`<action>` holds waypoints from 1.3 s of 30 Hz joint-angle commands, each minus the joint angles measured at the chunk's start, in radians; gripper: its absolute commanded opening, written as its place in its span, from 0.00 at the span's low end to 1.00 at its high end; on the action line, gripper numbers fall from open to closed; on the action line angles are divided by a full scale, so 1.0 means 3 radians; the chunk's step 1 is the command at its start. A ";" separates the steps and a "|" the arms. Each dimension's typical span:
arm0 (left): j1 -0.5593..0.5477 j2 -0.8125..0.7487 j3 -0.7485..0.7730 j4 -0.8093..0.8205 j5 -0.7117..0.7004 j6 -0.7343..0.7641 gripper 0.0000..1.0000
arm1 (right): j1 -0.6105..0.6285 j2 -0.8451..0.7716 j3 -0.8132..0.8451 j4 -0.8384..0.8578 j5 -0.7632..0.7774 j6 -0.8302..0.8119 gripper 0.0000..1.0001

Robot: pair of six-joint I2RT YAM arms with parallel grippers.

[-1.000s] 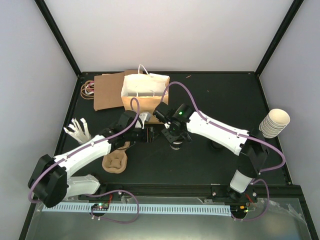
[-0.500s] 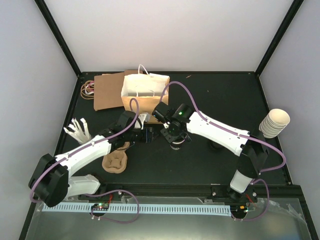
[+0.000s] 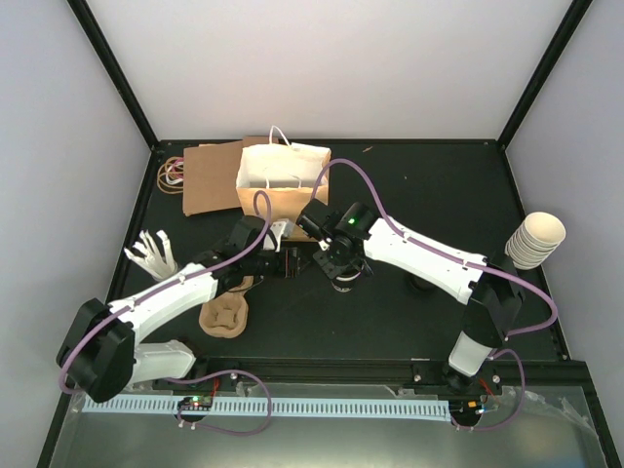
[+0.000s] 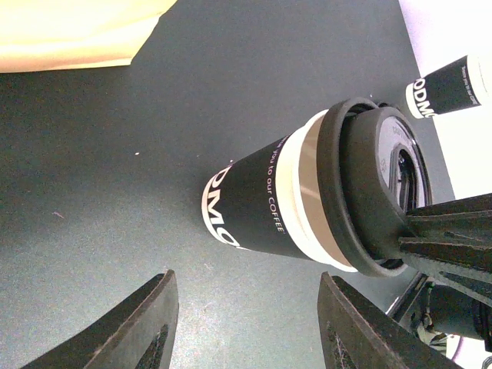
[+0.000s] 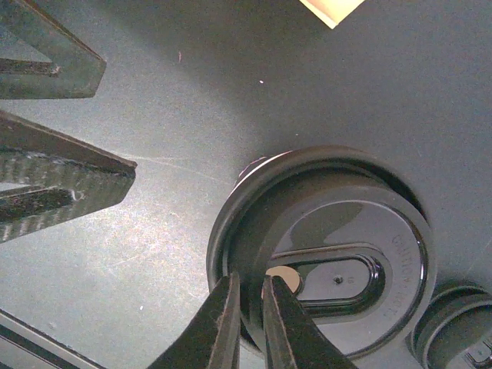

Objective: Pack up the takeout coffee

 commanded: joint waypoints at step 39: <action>0.0020 -0.0008 0.0011 0.0030 0.0064 0.0011 0.52 | 0.0074 0.0030 0.0061 -0.0044 0.0204 0.0036 0.32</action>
